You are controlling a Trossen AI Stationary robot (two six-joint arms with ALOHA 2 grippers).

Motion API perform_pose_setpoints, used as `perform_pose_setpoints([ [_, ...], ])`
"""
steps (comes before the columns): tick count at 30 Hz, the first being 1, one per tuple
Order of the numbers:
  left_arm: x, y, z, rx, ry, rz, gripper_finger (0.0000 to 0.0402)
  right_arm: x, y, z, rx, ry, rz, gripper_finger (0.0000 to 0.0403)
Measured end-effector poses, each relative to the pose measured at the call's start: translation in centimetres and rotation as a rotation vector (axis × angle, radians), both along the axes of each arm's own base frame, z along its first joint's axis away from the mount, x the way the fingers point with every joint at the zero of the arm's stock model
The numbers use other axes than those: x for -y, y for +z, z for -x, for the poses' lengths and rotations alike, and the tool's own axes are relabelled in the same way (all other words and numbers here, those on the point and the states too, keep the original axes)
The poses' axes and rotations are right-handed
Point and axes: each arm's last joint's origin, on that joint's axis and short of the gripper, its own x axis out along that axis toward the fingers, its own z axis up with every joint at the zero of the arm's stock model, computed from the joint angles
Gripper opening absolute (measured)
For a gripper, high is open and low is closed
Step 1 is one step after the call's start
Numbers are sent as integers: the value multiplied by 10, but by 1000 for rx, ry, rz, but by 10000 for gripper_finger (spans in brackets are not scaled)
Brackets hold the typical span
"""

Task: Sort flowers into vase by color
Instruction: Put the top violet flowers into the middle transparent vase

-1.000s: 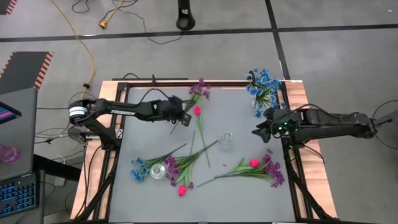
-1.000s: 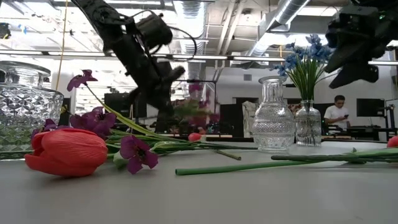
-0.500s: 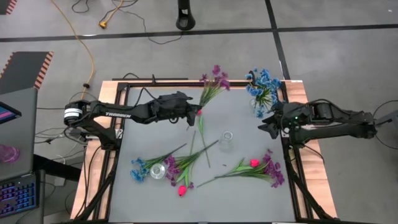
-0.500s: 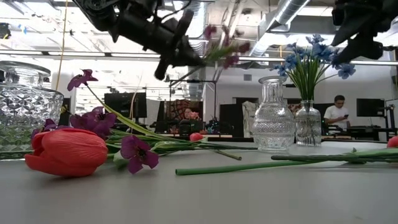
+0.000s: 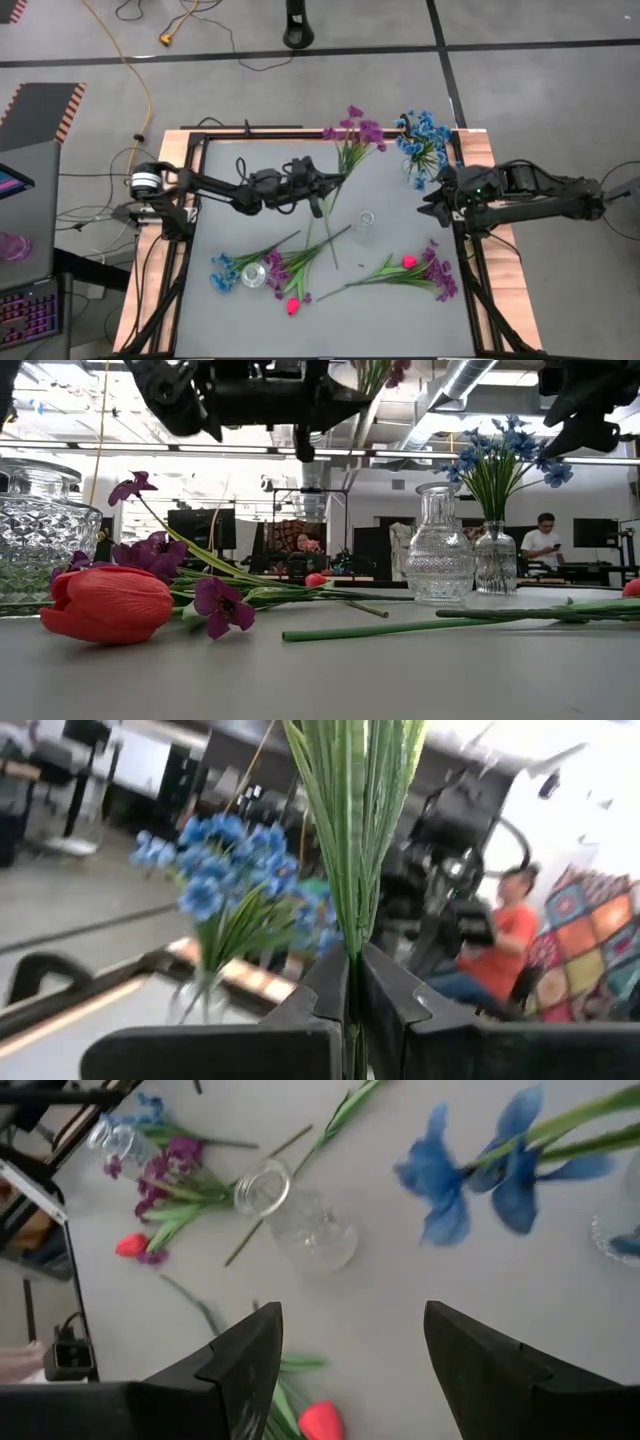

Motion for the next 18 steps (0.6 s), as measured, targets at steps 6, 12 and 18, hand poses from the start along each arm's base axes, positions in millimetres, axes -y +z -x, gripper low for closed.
perform_pose_setpoints([
  [6, 2, -6, -26, 126, -49, -23, 1, -3, 0, -1, 1, 22, -5, 271],
  [12, 5, -6, -66, 152, -179, -61, 1, -3, 0, -1, 1, 30, -5, 271],
  [18, 4, -12, -93, 123, -249, -77, 1, -3, 0, -1, 1, 26, 0, 271],
])
